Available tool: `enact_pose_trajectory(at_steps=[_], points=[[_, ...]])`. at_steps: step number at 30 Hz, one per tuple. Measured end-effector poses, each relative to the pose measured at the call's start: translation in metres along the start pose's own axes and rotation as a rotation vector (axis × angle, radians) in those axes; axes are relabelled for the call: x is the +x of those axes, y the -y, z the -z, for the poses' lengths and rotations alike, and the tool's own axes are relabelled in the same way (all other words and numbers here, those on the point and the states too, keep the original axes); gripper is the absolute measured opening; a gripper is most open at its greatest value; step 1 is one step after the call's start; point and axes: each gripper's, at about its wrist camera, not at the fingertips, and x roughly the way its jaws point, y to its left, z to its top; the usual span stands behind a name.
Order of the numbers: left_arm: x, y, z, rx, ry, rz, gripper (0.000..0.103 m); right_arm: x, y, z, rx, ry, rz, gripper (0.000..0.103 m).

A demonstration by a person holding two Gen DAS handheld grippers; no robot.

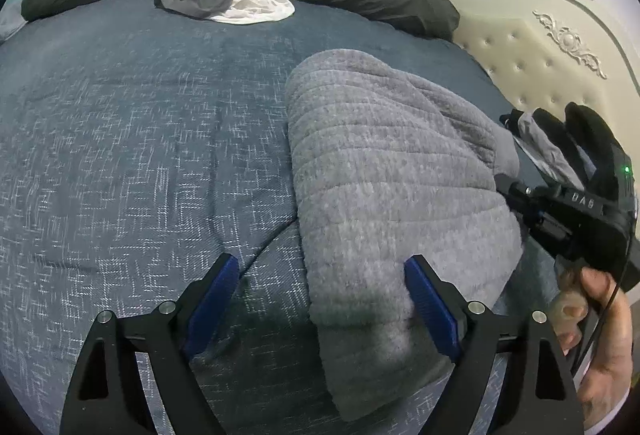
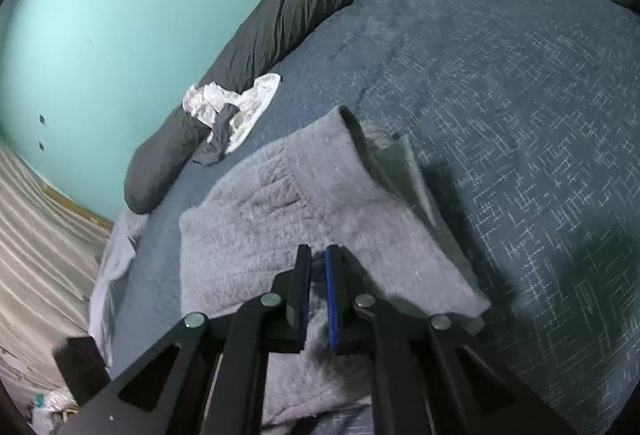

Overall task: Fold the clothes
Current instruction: 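Press and smooth the folded grey sweatshirt with the closed right gripper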

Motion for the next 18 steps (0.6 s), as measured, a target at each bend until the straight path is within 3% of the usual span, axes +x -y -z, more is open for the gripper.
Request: enact_pose_trajectory(at_steps=[6,9,12,18], points=[[-0.001,-0.003,0.0,0.008,-0.001,0.013,0.088,-0.005,-0.026,-0.01,-0.07,0.013,-0.076,0.008],[-0.002,-0.003,0.003,0.02,-0.003,0.016,0.088,0.004,-0.039,-0.027,-0.112,-0.01,-0.044,0.008],[0.0,-0.007,0.006,0.016,-0.014,0.018,0.089,0.026,-0.045,-0.045,-0.171,-0.09,0.032,0.008],[0.001,-0.007,0.007,0.023,-0.017,0.013,0.093,0.065,-0.027,-0.074,-0.239,-0.203,0.183,0.005]])
